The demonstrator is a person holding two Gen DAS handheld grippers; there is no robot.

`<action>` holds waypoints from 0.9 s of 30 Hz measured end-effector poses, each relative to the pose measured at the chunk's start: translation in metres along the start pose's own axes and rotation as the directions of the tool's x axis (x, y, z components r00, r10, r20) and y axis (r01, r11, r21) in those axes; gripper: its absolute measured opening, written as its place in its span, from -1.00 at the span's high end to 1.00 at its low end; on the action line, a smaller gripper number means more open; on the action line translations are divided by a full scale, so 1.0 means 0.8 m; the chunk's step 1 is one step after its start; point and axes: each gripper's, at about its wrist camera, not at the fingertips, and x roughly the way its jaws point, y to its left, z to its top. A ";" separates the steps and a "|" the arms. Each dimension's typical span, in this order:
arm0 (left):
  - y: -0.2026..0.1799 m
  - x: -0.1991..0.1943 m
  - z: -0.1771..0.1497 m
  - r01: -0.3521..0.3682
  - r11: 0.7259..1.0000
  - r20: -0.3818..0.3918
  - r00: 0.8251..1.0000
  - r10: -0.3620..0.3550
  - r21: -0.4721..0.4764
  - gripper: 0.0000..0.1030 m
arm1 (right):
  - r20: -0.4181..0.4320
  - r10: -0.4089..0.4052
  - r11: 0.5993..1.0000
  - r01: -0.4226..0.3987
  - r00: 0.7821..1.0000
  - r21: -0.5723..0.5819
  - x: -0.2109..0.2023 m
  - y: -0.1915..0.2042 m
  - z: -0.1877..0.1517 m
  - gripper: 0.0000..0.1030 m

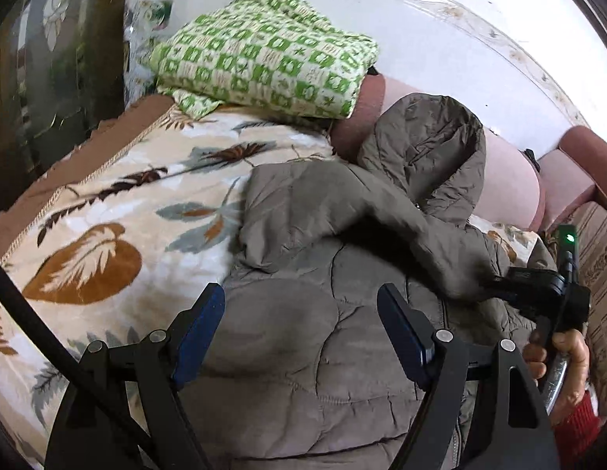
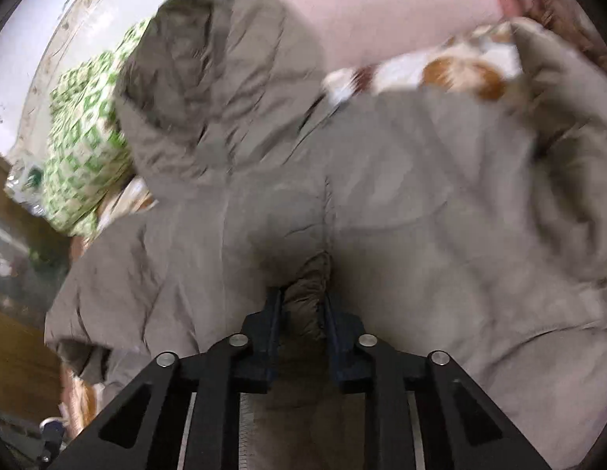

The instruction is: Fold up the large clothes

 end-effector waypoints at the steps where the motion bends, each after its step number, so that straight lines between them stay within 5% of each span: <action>1: 0.000 0.000 0.000 0.003 1.000 0.001 1.000 -0.003 -0.007 -0.54 | 0.027 -0.048 0.999 0.048 0.998 0.008 -0.009 -0.010 0.004 0.61; 5: -0.017 0.004 -0.009 -0.015 1.000 0.000 1.000 0.015 0.024 -0.54 | 0.054 -0.196 0.980 0.193 0.979 0.049 -0.030 -0.063 0.013 0.62; 9: -0.037 0.010 -0.023 -0.041 0.995 -0.003 0.999 0.042 0.087 -0.54 | 0.089 -0.098 0.994 0.094 0.991 0.053 -0.077 -0.105 0.006 0.52; 12: -0.044 0.019 -0.031 -0.052 0.993 -0.024 0.998 0.055 0.109 -0.54 | 0.183 -0.063 0.994 0.045 0.981 0.099 -0.136 -0.151 0.003 -0.10; 14: -0.046 0.027 -0.036 -0.048 0.994 -0.049 0.997 0.053 0.101 -0.54 | 0.268 -0.116 0.984 0.074 0.957 0.163 -0.170 -0.192 0.006 -0.68; 17: -0.043 0.039 -0.040 -0.022 0.998 -0.093 0.995 0.029 0.066 -0.54 | 0.332 -0.251 0.934 0.137 0.909 0.329 -0.199 -0.281 0.022 -0.71; 23: -0.040 0.056 -0.048 -0.015 0.999 -0.133 0.991 0.020 0.041 -0.54 | 0.297 -0.158 0.815 -0.046 0.942 0.578 -0.173 -0.424 0.062 -0.38; 27: -0.042 0.064 -0.052 -0.011 0.999 -0.150 0.989 0.019 0.052 -0.54 | 0.282 -0.129 0.819 -0.058 0.951 0.570 -0.137 -0.436 0.099 -0.32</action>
